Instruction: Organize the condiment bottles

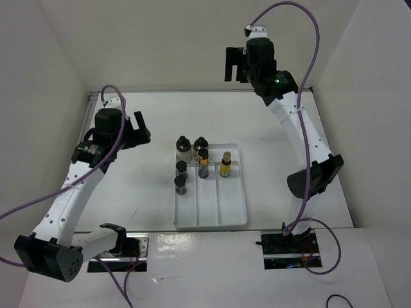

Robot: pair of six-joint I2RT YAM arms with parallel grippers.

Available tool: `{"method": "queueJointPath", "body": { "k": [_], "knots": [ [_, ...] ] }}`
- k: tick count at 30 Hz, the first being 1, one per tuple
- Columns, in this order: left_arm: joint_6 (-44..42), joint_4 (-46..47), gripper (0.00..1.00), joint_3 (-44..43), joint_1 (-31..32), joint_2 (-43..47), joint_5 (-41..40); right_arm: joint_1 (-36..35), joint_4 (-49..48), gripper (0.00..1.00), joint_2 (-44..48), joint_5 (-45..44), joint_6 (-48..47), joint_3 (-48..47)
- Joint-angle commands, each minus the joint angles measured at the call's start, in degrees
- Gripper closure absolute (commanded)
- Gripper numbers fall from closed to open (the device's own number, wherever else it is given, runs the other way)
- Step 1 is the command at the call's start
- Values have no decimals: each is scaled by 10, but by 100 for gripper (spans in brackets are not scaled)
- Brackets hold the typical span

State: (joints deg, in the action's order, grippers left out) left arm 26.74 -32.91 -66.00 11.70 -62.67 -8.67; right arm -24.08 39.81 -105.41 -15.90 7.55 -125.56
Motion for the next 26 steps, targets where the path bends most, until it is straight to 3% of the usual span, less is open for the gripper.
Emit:
{"method": "queueJointPath", "body": {
  "k": [1,26],
  "knots": [
    [9,14,0,7,-4,2,5,4,-2,1,-4,-10,-10,2],
    [25,7,0,45,-4,40,0,4,-13,1,-20,-15,0,38]
  ]
}}
